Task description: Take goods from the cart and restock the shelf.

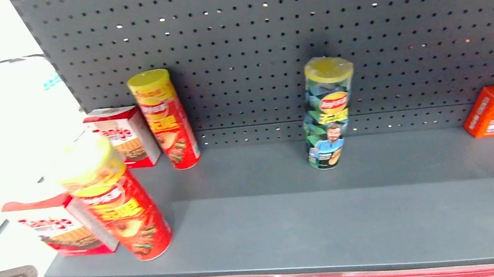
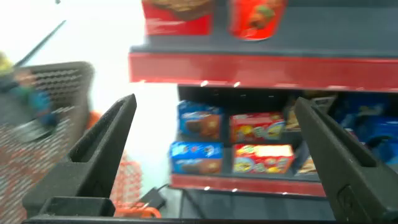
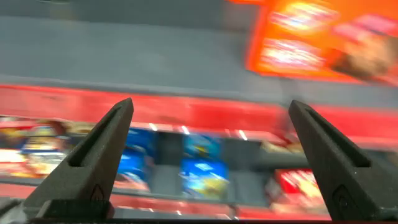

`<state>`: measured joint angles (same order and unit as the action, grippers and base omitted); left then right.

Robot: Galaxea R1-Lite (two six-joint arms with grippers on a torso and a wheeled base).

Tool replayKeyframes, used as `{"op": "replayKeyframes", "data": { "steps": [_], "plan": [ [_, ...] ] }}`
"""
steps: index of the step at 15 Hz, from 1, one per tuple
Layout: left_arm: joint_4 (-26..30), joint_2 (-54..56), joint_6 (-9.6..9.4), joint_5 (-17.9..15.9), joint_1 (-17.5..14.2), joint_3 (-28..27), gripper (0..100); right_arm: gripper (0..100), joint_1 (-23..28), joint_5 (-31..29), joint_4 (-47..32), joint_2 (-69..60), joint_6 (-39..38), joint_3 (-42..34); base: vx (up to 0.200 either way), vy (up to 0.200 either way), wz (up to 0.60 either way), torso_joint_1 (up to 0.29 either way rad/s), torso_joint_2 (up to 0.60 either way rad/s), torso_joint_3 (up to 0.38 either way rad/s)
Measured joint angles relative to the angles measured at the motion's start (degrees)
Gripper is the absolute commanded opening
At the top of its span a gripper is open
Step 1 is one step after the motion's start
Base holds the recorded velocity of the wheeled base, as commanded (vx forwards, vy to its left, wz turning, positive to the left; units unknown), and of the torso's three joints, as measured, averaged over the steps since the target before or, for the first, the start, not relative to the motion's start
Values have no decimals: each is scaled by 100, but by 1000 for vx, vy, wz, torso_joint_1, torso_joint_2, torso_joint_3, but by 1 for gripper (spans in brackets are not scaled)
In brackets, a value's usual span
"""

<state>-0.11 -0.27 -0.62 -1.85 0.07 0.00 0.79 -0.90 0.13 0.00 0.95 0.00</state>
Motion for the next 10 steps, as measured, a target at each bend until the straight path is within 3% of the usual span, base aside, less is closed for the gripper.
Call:
{"op": "replayKeyframes", "data": {
  "steps": [1,10],
  "plan": [
    [1,0,0,2,0,0,100,100,0,0,0,0,0,0,0,0,600,7,7,-2],
    [4,0,-2,0,2,0,100,100,0,-7,2,0,-9,0,0,0,0,0,0,0]
  ]
}}
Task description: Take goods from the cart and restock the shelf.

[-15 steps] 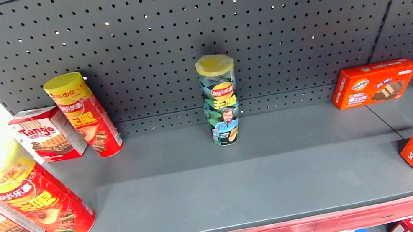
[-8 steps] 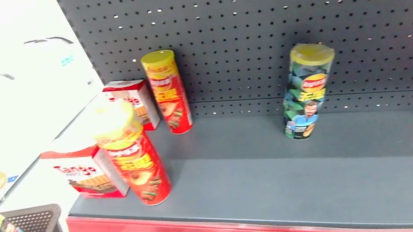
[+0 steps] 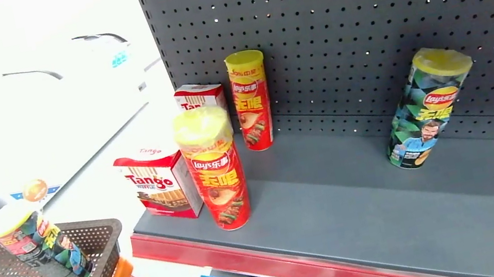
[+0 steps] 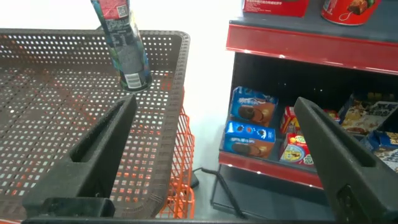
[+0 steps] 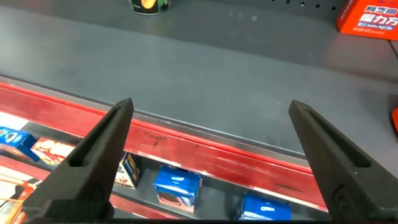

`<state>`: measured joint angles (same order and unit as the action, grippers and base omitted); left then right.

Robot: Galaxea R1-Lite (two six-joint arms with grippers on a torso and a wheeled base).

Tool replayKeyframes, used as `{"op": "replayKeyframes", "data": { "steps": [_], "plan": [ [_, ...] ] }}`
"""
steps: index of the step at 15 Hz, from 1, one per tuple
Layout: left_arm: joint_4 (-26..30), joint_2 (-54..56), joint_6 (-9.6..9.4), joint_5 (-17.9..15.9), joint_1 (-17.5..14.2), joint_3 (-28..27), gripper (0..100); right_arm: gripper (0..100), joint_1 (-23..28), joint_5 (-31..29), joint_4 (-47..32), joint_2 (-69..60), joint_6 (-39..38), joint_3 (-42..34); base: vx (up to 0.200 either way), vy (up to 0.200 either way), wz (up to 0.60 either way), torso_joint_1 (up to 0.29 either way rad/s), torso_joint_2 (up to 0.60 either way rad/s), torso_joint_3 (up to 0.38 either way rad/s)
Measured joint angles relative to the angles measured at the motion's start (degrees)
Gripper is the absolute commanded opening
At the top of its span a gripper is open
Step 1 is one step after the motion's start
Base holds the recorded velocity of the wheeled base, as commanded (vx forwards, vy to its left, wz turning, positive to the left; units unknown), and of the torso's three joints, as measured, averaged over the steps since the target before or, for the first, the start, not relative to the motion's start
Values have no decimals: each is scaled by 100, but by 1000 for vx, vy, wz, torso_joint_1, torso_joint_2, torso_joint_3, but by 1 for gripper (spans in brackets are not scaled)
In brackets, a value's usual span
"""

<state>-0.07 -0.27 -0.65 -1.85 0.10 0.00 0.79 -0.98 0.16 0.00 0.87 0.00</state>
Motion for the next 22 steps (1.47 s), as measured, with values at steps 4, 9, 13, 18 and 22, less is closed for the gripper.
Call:
{"op": "replayKeyframes", "data": {
  "steps": [4,9,13,18,22],
  "plan": [
    [0,0,-9,-6,0,0,100,100,0,2,-2,0,0,0,0,0,0,0,0,0],
    [2,0,-13,-13,0,0,100,100,-2,7,0,0,-2,0,0,0,0,0,0,0],
    [-2,0,-11,20,0,0,100,100,2,9,0,0,-2,0,0,0,0,0,0,0],
    [247,-518,-182,263,15,-959,100,100,-2,9,0,0,-2,0,0,0,0,0,0,0],
    [357,-2070,-575,623,-10,-1852,100,100,-2,11,0,0,0,0,0,0,0,0,0,0]
  ]
}}
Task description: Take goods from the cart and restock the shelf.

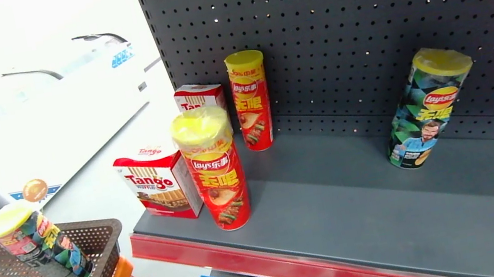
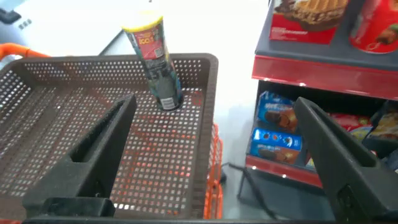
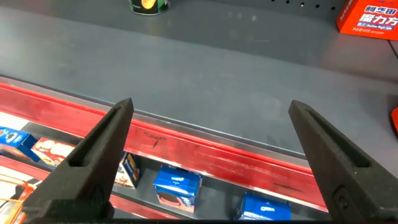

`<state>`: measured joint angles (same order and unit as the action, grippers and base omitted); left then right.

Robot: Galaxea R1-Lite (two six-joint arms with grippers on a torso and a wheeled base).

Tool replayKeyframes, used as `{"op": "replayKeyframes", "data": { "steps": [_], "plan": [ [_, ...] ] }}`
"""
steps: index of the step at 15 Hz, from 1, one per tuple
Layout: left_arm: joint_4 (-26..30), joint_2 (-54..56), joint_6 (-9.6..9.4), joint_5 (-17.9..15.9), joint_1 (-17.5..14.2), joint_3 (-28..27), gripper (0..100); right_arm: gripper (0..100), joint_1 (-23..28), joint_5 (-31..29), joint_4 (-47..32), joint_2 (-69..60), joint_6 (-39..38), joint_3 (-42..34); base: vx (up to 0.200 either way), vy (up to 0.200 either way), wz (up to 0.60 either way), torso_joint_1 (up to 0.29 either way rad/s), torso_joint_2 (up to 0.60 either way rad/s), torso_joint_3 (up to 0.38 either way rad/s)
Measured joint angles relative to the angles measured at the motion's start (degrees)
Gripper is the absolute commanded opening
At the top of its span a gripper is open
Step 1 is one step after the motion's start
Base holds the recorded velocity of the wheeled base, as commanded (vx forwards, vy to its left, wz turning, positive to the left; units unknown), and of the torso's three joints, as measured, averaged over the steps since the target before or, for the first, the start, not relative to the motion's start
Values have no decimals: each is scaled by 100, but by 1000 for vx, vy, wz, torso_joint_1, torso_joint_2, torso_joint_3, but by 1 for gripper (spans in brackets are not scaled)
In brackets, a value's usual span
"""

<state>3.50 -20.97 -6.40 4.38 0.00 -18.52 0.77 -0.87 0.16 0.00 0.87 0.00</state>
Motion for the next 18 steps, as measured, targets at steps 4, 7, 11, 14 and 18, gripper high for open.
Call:
{"op": "replayKeyframes", "data": {
  "steps": [4,7,11,14,18],
  "plan": [
    [-74,-1558,-74,40,-492,-612,100,100,2,-2,-2,0,0,0,0,0,0,0,0,0],
    [-183,-2611,-38,-402,-1273,-868,100,100,0,-2,0,0,0,0,0,0,0,0,0,0],
    [-1368,-3840,173,-500,-1755,-841,100,100,2,-2,0,0,0,0,0,0,0,0,0,0],
    [-3341,-4817,217,-519,-2015,-177,100,100,2,-2,0,0,-2,0,0,0,0,0,0,0],
    [-4937,-5954,233,-557,-2075,564,100,100,0,-4,0,0,0,0,0,0,0,0,0,0]
  ]
}}
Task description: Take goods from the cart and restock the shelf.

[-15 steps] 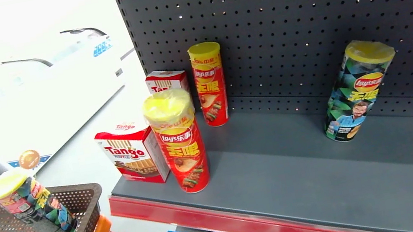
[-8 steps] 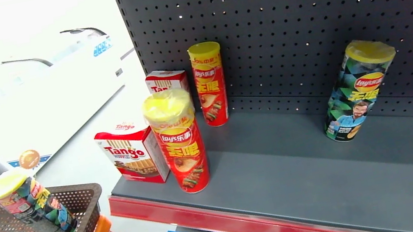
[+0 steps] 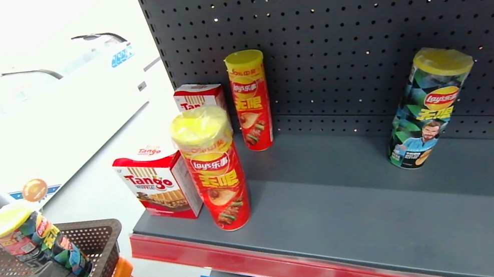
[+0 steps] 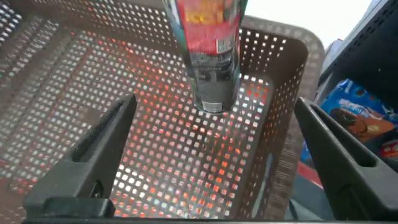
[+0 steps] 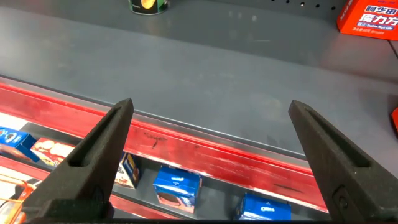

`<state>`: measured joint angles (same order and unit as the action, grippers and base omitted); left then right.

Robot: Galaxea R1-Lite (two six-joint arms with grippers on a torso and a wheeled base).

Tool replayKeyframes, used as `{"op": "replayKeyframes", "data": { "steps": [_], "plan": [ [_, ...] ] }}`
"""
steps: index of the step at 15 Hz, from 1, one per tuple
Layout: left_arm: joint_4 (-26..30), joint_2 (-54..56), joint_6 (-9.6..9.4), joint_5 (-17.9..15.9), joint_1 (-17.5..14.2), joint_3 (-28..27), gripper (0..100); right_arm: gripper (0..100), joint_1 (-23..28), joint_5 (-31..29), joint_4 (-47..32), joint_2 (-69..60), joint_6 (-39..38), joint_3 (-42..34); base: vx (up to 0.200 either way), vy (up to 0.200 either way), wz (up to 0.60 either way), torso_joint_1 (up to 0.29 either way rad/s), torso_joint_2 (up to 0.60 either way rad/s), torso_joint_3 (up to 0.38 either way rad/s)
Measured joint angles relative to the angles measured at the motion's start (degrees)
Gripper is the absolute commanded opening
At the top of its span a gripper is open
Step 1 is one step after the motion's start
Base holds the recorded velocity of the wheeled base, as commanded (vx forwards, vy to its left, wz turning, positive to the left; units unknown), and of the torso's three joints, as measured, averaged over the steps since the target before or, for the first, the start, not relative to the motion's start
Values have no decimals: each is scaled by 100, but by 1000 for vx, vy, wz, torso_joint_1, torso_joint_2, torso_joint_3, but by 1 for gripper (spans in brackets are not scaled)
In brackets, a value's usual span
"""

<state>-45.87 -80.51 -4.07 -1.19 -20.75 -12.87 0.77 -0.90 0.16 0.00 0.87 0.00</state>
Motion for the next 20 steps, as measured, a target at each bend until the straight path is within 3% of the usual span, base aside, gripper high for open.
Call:
{"op": "replayKeyframes", "data": {
  "steps": [5,7,9,12,17,18,20],
  "plan": [
    [-1269,-1381,22,-140,-39,-5,100,100,2,1,0,0,0,0,0,0,0,0,0,0],
    [-1546,-1864,134,-165,-46,-201,100,100,2,1,0,0,0,0,0,0,0,0,0,0],
    [-1697,-2244,218,-266,-44,-567,100,100,0,1,0,0,0,0,0,0,0,0,0,0],
    [-1871,-2625,200,-332,-33,-1008,100,100,2,1,0,0,-2,0,0,0,0,0,0,0],
    [-2105,-2979,224,-325,-11,-1207,100,100,2,1,0,0,0,0,0,0,0,0,0,0],
    [-2121,-3032,227,-327,-11,-1224,0,100,0,1,0,0,0,0,0,0,0,0,0,0],
    [-2143,-3084,213,-323,0,-1309,0,100,0,1,0,0,0,0,0,0,0,0,0,0]
  ]
}}
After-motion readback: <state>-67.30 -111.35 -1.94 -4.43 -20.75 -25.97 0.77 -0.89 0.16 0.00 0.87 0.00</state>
